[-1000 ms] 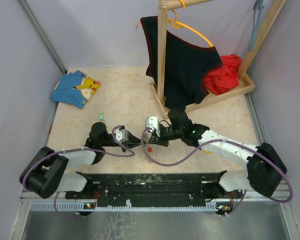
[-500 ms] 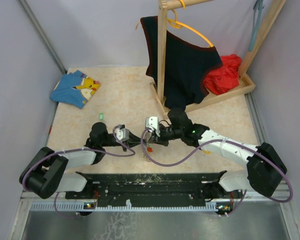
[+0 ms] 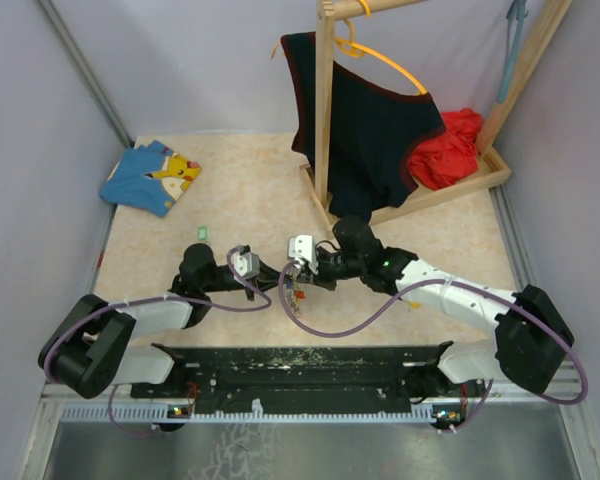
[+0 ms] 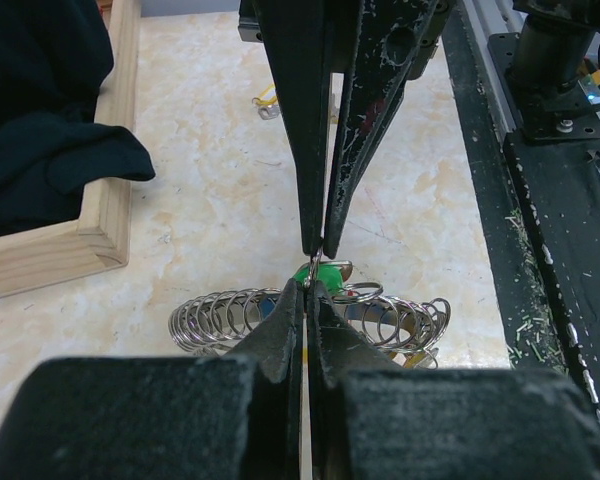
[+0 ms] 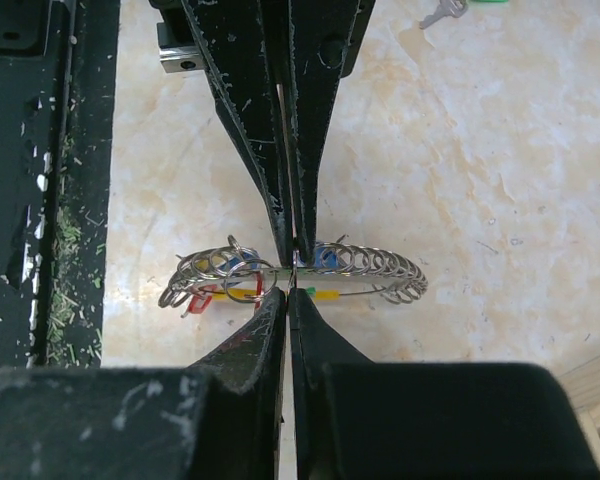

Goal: Put the keys on the keyring

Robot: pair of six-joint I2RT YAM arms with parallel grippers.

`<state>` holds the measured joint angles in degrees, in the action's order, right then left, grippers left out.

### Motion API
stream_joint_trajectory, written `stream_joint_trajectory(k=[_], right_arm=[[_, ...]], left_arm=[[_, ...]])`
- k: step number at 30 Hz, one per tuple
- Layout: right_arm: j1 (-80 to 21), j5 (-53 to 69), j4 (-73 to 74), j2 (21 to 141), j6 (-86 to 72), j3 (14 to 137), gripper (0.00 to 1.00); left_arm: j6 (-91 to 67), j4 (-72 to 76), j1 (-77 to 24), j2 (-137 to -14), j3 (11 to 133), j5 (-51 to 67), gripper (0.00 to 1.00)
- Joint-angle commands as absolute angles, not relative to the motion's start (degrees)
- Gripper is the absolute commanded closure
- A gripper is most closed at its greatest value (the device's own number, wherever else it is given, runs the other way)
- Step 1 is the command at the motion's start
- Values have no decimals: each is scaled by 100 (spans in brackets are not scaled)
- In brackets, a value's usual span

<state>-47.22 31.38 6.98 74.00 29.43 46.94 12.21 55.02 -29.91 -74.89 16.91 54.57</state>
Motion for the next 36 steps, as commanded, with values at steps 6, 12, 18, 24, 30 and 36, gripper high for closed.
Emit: stream_joint_trajectory(k=[6, 12, 18, 24, 30, 36], right_arm=[[-4827, 3100, 646, 7069, 3083, 4952, 88], [-4825, 2976, 579, 6955, 3036, 4860, 85], [-4826, 2497, 43, 6539, 2761, 4409, 82], [-4828, 2392, -436, 6510, 2561, 4083, 68], [-4831, 2429, -1093, 6616, 2350, 3820, 62], [-4825, 2317, -1520, 6824, 2308, 3665, 63]], left_arm=[[1210, 5839, -3025, -7257, 1693, 5351, 100], [1184, 5925, -3027, -7233, 1662, 5333, 100], [1159, 5990, -3023, -7203, 1609, 5188, 100], [1038, 6248, -3023, -7187, 1515, 4934, 100], [966, 6389, -3028, -7199, 1477, 4801, 100], [818, 6660, -3029, -7286, 1451, 4895, 100]])
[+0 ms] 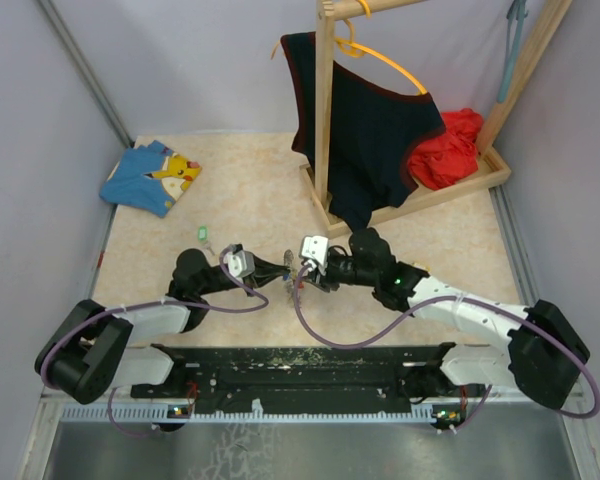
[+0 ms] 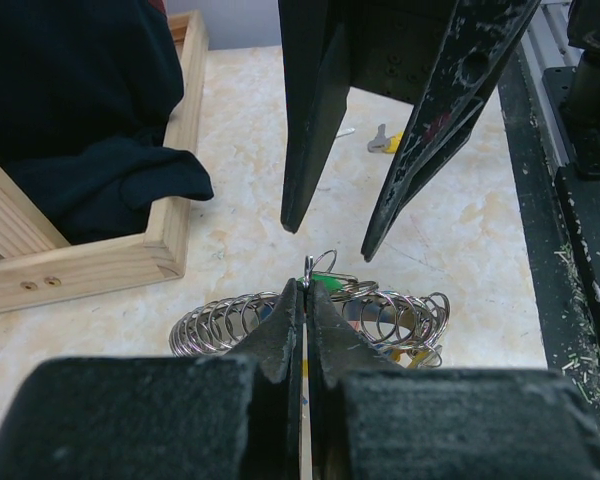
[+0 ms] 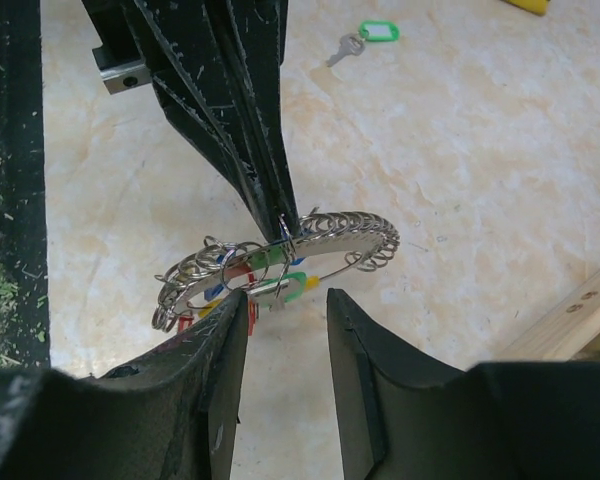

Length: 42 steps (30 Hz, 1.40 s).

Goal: Put the keys on the keyring

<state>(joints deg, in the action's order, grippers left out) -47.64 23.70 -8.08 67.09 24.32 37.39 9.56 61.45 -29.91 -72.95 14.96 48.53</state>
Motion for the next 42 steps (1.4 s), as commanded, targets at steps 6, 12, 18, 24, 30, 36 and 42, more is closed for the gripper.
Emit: stream_joint_trajectory(k=[6, 12, 18, 24, 30, 36, 42], right_arm=[[-4826, 2289, -1859, 6988, 2198, 3552, 70], [-4828, 2316, -1984, 6975, 2176, 3519, 72], [-4827, 2341, -2041, 6957, 2145, 3512, 73], [-4827, 2312, -2072, 7022, 2166, 3533, 89], [-4840, 2424, -1967, 7017, 2249, 3599, 100], [-5112, 1947, -1948, 7089, 2585, 3624, 100], [-5374, 1463, -1914, 7323, 2865, 3732, 100]], left_arm=[[797, 6688, -3023, -7274, 1441, 4934, 100], [777, 6723, -3024, -7300, 1449, 4963, 100], [778, 6732, -3028, -7317, 1450, 4964, 100], [735, 6803, -3024, -7322, 1442, 4983, 100], [525, 7159, -3025, -7337, 1332, 4618, 100], [-159, 8216, -3251, -7496, 1095, 3565, 100], [-375, 8756, -3593, -7677, 984, 2728, 100]])
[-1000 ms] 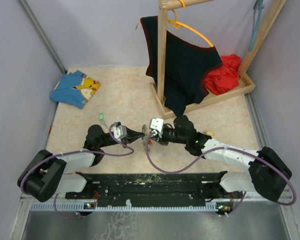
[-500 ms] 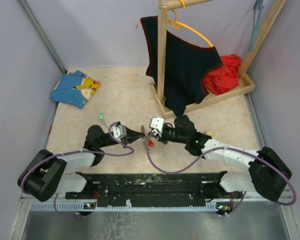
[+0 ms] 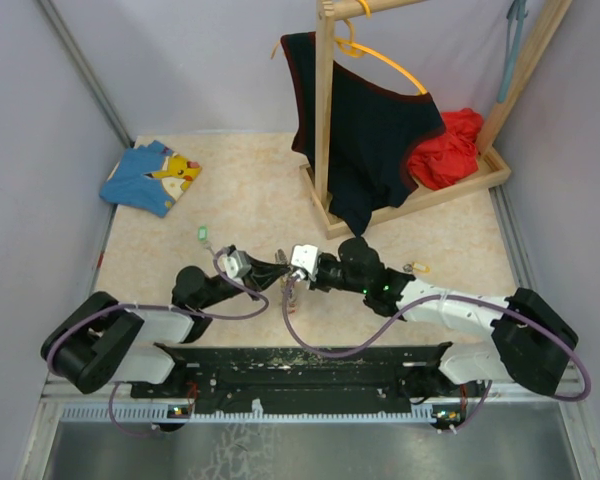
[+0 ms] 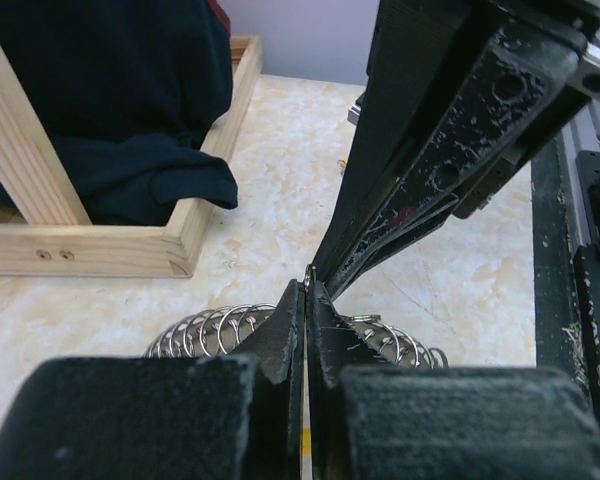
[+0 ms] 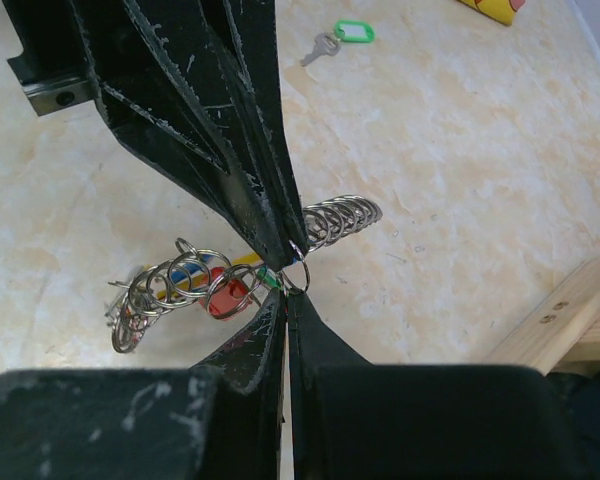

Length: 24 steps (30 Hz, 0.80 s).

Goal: Put the keys on the keyring

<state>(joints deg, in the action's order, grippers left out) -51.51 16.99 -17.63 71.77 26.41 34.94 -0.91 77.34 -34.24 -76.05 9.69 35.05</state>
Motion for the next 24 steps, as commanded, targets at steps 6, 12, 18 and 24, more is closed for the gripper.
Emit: stream_joint_trajectory(k=[6, 12, 18, 24], right_arm=[[-5389, 1082, -1585, 7019, 3089, 3766, 100], [-5389, 963, -579, 6793, 3472, 4150, 100], [-5388, 1029, 6, 6810, 3699, 4482, 100], [-5390, 1088, 352, 6865, 3853, 4707, 100]], left_arm=[[-247, 8850, -3618, -7766, 854, 2737, 100], [108, 7782, -3600, -7359, 909, 3089, 80], [451, 6913, -3561, -7052, 1040, 3408, 64], [760, 5855, -3551, -6944, 1336, 3767, 62]])
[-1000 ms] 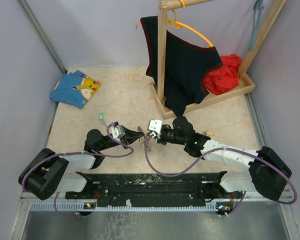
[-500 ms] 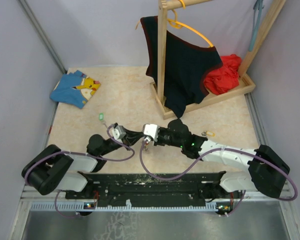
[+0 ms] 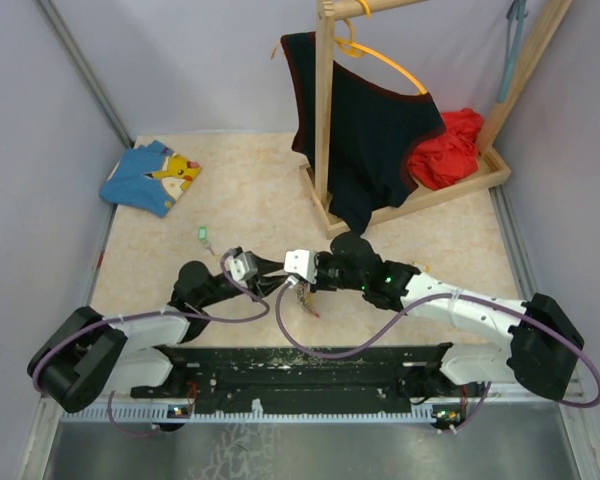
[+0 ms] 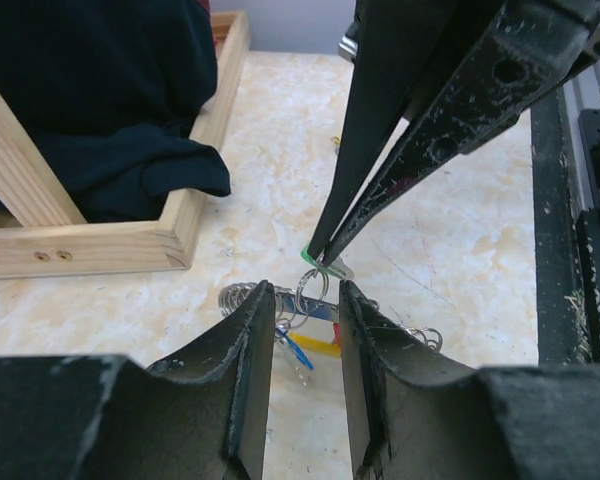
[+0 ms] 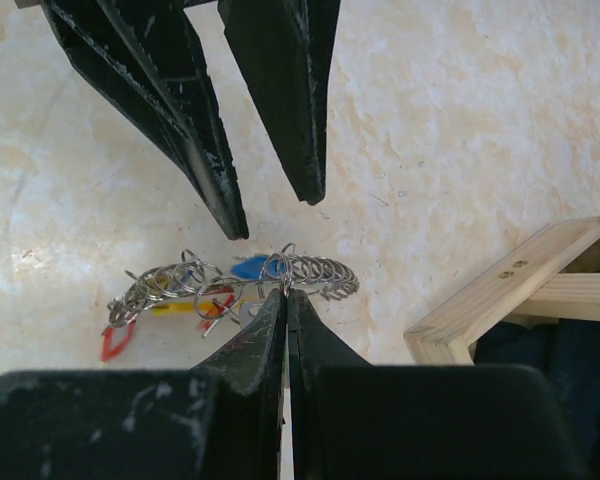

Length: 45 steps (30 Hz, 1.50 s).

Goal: Put the keys on the keyring

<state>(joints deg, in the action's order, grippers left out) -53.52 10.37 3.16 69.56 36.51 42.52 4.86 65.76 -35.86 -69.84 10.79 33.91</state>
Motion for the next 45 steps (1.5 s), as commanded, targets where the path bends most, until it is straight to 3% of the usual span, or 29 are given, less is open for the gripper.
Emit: stream_joint_trajectory(k=[1, 18, 27, 30, 35, 45], right_arm=[[-5395, 1087, 380, 6872, 3871, 4725, 100], [-5390, 1400, 491, 6854, 4019, 4814, 100], [-5388, 1536, 508, 6873, 4030, 4860, 100], [-5388, 1560, 518, 6894, 4028, 4860, 100], [-5389, 1459, 649, 6862, 4026, 4865, 100], [-5382, 745, 698, 6454, 3638, 4293, 100]], left_arm=[[775, 5808, -3551, -7025, 1383, 3847, 62], [1390, 4974, -3351, -7843, 2152, 4900, 60], [1442, 4921, -3349, -8147, 2395, 5367, 65], [1448, 4892, -3349, -8220, 2449, 5430, 70], [1460, 4894, -3340, -8221, 2428, 5419, 99], [833, 5299, -3228, -7860, 2140, 4527, 100]])
